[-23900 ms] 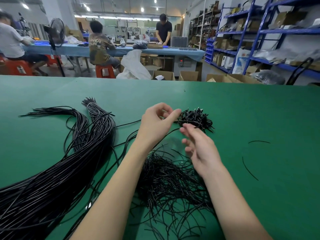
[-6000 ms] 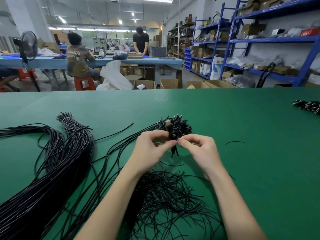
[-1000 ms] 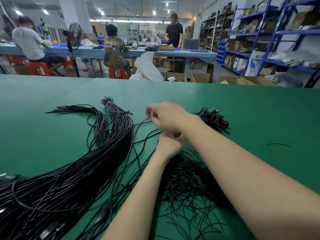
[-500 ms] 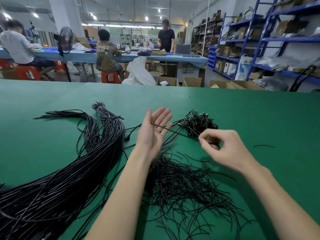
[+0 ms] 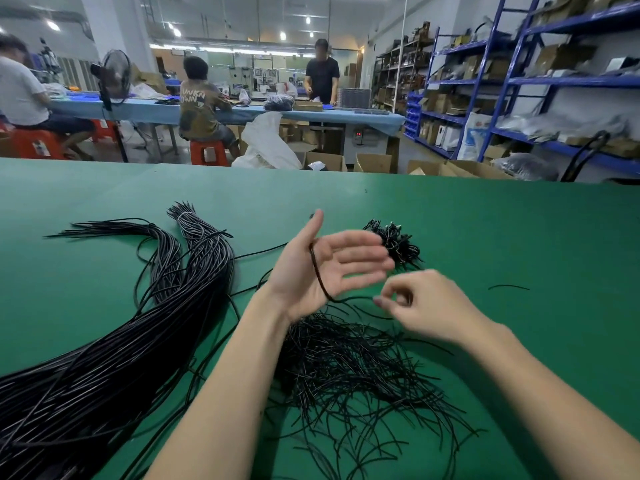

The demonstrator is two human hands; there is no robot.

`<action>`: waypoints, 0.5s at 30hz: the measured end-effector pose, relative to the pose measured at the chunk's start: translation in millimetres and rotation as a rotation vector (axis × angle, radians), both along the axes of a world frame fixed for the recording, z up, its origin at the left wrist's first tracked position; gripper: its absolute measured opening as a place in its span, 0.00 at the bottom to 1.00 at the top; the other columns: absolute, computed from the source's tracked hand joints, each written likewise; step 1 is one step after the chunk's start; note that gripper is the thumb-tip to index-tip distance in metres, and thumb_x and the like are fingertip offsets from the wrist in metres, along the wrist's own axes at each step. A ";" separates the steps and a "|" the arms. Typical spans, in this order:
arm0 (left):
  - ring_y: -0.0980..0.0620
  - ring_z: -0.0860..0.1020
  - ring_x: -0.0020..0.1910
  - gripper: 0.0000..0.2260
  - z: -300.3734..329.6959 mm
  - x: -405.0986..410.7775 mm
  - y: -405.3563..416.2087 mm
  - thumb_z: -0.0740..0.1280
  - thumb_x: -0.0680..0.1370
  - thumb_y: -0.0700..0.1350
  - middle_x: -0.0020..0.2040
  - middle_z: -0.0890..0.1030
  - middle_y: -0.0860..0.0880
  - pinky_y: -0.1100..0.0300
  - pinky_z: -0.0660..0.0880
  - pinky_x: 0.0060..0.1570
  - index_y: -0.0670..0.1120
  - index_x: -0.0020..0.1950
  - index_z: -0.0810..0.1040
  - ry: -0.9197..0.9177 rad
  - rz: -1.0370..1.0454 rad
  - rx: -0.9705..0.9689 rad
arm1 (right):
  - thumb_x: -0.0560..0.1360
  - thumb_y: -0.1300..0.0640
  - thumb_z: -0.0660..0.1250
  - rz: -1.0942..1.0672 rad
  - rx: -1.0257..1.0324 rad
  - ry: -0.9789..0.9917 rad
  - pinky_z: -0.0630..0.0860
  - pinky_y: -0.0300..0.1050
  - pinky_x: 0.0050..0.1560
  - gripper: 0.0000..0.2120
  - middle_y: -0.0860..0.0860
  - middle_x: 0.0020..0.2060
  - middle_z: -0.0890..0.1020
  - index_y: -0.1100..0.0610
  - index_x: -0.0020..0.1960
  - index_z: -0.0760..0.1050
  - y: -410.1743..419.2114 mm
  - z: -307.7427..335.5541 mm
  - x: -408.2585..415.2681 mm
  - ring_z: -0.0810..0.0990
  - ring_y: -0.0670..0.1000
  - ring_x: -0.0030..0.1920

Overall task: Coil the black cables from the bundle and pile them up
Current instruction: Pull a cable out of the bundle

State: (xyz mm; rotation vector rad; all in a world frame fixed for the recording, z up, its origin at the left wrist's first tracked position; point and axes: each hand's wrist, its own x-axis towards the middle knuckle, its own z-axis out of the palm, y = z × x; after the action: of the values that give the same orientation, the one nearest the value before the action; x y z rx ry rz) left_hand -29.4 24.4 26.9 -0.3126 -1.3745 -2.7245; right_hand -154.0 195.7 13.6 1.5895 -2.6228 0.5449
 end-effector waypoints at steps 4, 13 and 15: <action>0.38 0.79 0.62 0.35 1.9 -1.4 9.5 0.47 0.84 0.63 0.61 0.81 0.35 0.45 0.76 0.64 0.35 0.63 0.78 -0.185 -0.175 -0.382 | 0.72 0.38 0.69 -0.080 -0.076 0.154 0.68 0.41 0.38 0.14 0.41 0.31 0.79 0.47 0.35 0.77 -21.5 45.0 -13.5 0.78 0.48 0.38; 0.58 0.71 0.72 0.24 0.8 -8.5 11.6 0.46 0.85 0.58 0.69 0.77 0.55 0.48 0.57 0.78 0.51 0.74 0.70 -0.211 0.195 -0.358 | 0.78 0.47 0.68 0.029 -0.181 -0.164 0.64 0.32 0.27 0.14 0.44 0.25 0.76 0.52 0.36 0.81 -41.6 83.1 17.3 0.72 0.40 0.25; 0.58 0.72 0.69 0.25 -1.8 -10.1 7.4 0.46 0.85 0.57 0.71 0.75 0.50 0.49 0.60 0.76 0.47 0.76 0.68 -0.197 0.253 -0.289 | 0.82 0.48 0.63 0.090 -0.199 -0.426 0.66 0.33 0.28 0.14 0.45 0.28 0.77 0.50 0.42 0.83 -34.2 76.7 29.1 0.70 0.40 0.24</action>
State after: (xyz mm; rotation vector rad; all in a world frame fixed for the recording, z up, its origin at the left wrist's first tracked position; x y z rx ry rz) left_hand -39.4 31.8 25.1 0.1133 -1.7290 -2.4039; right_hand -124.9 161.5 90.3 1.6888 -2.6640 1.2320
